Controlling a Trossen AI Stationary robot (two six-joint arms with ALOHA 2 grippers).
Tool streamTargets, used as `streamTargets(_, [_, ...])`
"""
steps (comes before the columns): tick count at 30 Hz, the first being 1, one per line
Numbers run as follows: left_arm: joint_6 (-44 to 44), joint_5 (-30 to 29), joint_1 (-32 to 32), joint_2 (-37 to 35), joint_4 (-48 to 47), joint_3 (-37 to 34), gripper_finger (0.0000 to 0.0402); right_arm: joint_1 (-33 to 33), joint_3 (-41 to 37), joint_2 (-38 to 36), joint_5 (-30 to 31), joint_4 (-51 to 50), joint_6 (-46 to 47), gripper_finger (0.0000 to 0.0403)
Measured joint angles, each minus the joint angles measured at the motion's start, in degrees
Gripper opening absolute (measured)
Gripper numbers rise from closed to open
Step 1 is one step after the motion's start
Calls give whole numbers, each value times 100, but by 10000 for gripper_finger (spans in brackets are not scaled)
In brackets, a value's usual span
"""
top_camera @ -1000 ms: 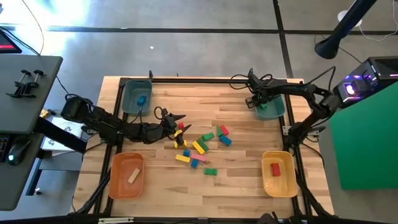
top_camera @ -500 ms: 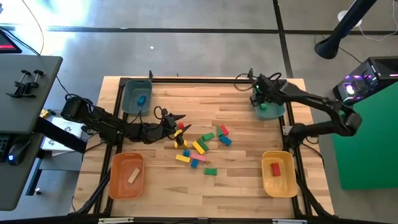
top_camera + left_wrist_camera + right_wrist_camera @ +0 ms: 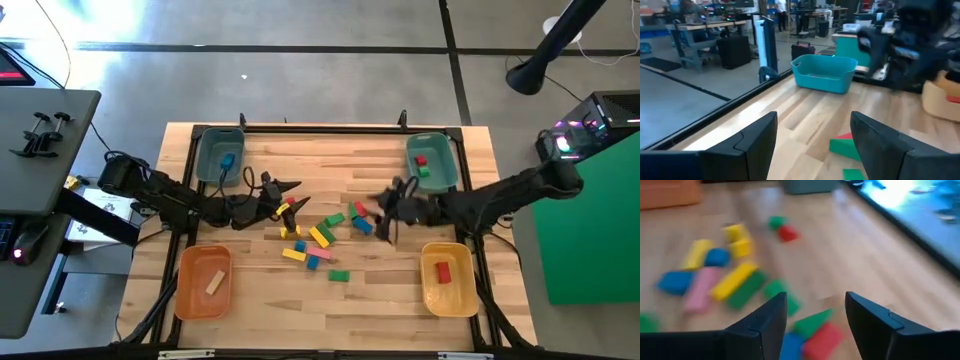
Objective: Sort blocks by size
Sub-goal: Put the blue arch block into the yellow bin
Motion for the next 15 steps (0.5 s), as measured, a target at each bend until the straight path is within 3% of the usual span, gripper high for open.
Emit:
streamTargets(4, [12, 54, 25, 0, 3, 0, 236, 415, -299, 151, -478, 338, 636, 195])
streamTargets(8, [17, 54, 132, 0, 11, 0, 236, 507, -373, 473, -507, 393, 1180, 202])
streamTargets(15, [-44, 93, 273, 0, -2, 0, 236, 375, -321, 1164, -321, 351, 1209, 273])
